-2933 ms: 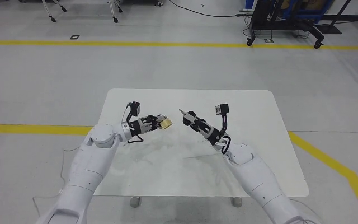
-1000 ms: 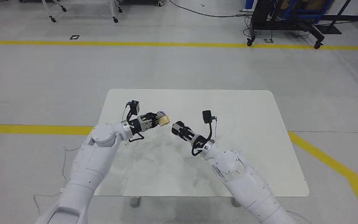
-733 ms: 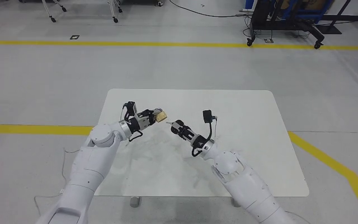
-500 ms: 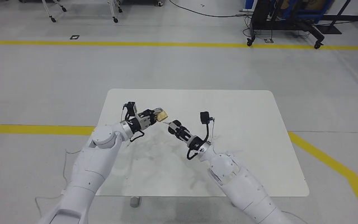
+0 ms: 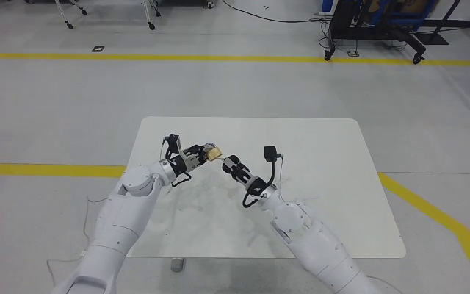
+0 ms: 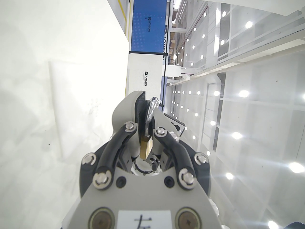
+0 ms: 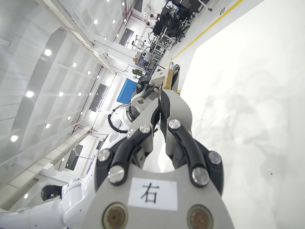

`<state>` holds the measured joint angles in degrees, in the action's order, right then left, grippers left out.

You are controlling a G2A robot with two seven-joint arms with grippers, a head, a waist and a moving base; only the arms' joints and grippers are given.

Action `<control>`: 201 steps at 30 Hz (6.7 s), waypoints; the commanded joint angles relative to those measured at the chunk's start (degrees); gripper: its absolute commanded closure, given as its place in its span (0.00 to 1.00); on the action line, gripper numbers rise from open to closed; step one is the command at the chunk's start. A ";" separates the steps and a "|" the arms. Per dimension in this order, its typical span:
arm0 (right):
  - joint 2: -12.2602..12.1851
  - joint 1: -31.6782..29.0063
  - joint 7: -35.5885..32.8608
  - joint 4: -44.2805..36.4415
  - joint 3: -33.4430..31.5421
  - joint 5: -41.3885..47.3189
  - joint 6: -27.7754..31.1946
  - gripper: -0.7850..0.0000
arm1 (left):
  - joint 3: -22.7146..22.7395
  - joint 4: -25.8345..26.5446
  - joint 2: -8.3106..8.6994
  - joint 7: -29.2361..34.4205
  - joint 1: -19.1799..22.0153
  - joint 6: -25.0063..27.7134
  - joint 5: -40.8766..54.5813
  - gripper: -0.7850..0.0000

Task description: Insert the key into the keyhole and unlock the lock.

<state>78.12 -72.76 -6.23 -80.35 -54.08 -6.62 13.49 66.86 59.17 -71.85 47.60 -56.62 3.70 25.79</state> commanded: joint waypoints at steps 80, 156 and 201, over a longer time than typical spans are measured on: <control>2.13 0.48 -5.43 2.61 -1.72 2.61 1.69 0.00 | 0.28 1.53 0.29 -1.95 -0.92 3.14 -2.64 1.00; 4.65 4.29 -39.86 13.99 -6.10 56.39 -0.89 0.22 | 2.19 2.08 0.26 5.48 -1.98 14.04 4.52 1.00; -0.79 -10.80 -14.85 -12.97 -24.04 15.96 4.15 0.00 | -24.95 -2.81 -6.63 -8.87 9.34 -7.66 -39.93 0.00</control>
<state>77.33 -83.56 -21.08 -93.31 -78.12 9.34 17.63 41.10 55.64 -78.78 38.60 -46.92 -4.06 -14.32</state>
